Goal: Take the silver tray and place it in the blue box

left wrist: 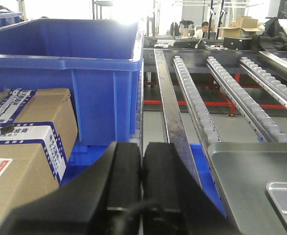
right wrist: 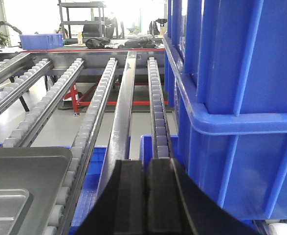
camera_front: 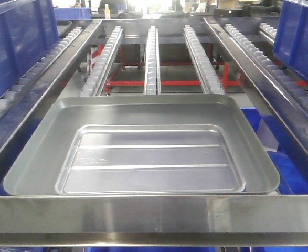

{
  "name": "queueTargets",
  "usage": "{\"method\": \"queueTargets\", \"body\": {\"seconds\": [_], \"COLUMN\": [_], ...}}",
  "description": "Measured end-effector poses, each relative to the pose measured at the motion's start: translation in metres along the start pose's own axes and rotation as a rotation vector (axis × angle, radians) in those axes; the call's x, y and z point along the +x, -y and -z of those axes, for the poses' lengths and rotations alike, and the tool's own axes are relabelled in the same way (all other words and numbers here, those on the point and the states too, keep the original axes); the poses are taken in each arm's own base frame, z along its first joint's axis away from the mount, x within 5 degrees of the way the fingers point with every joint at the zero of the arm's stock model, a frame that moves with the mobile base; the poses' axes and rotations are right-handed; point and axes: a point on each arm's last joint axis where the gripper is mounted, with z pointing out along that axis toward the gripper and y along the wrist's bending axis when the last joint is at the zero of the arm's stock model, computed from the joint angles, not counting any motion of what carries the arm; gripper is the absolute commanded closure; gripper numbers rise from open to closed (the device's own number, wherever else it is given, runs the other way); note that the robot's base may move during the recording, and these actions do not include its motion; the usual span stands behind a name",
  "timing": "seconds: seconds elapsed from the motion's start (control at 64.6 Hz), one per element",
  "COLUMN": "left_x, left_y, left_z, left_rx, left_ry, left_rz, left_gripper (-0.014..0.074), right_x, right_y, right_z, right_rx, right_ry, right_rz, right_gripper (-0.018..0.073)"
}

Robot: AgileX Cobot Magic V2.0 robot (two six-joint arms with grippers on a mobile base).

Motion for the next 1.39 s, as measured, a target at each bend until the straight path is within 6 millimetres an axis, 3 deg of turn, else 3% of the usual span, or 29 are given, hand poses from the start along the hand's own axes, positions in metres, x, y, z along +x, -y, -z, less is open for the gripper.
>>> {"method": "queueTargets", "body": {"seconds": [1.177, 1.285, 1.394], "left_x": [-0.002, -0.019, -0.050], "left_y": [0.000, -0.001, -0.002], "left_z": [0.000, 0.001, -0.003], "left_rx": [0.000, -0.002, -0.004], "left_ry": [0.017, -0.059, -0.129], "left_rz": [0.000, 0.000, 0.000], "left_gripper": [0.0603, 0.0603, 0.0603], "right_x": [-0.007, -0.018, -0.037], "right_y": [-0.001, -0.001, -0.001], "right_z": [0.000, 0.001, -0.001], "right_rx": [-0.004, 0.001, 0.011], "right_ry": [0.045, 0.028, -0.028], "right_rz": [0.002, 0.026, 0.040], "right_gripper": [0.0507, 0.0507, 0.0507]}}
